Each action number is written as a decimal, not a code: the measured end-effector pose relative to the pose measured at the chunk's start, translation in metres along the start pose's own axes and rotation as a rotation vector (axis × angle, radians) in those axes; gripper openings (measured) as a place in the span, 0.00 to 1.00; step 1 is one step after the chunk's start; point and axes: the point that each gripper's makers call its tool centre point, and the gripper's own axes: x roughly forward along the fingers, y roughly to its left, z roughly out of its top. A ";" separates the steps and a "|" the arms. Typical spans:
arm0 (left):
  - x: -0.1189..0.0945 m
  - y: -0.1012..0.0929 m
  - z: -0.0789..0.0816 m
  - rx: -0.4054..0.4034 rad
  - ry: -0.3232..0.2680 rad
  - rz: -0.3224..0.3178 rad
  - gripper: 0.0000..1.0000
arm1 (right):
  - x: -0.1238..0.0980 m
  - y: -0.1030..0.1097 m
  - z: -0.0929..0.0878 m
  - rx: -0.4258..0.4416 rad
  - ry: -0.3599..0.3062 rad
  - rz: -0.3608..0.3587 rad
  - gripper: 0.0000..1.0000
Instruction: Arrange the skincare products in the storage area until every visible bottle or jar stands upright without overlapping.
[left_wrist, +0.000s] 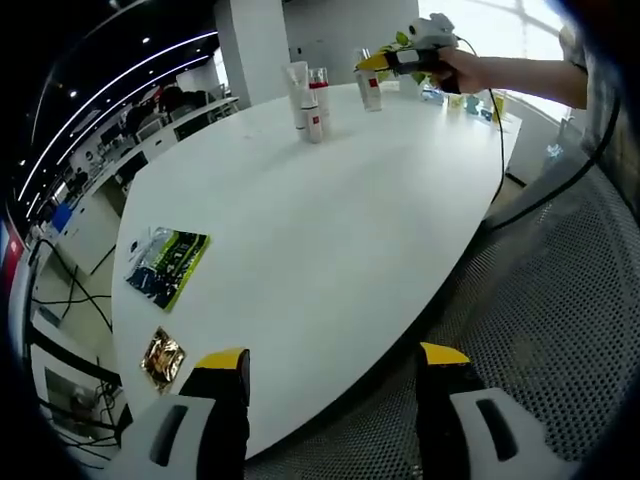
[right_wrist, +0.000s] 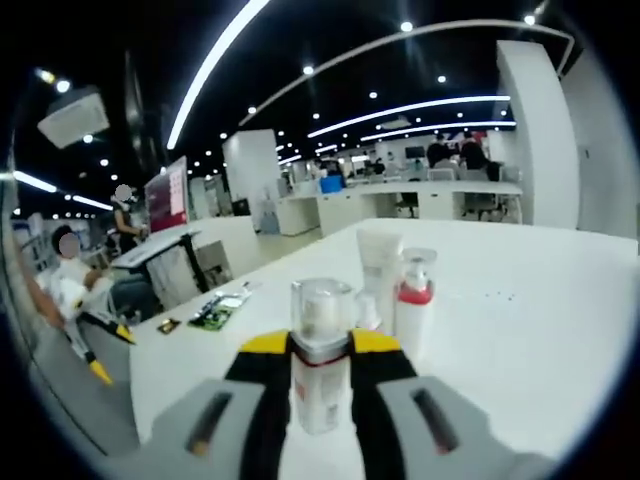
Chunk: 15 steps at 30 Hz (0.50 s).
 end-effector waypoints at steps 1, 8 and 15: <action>0.000 0.000 0.000 0.000 -0.001 0.000 0.69 | 0.001 -0.003 0.002 -0.010 -0.008 -0.005 0.19; 0.000 0.000 0.000 0.000 0.001 0.001 0.69 | 0.008 -0.023 0.006 -0.071 -0.031 -0.038 0.19; 0.000 0.001 0.000 -0.001 -0.002 0.000 0.69 | 0.019 -0.030 0.002 -0.088 -0.061 -0.036 0.19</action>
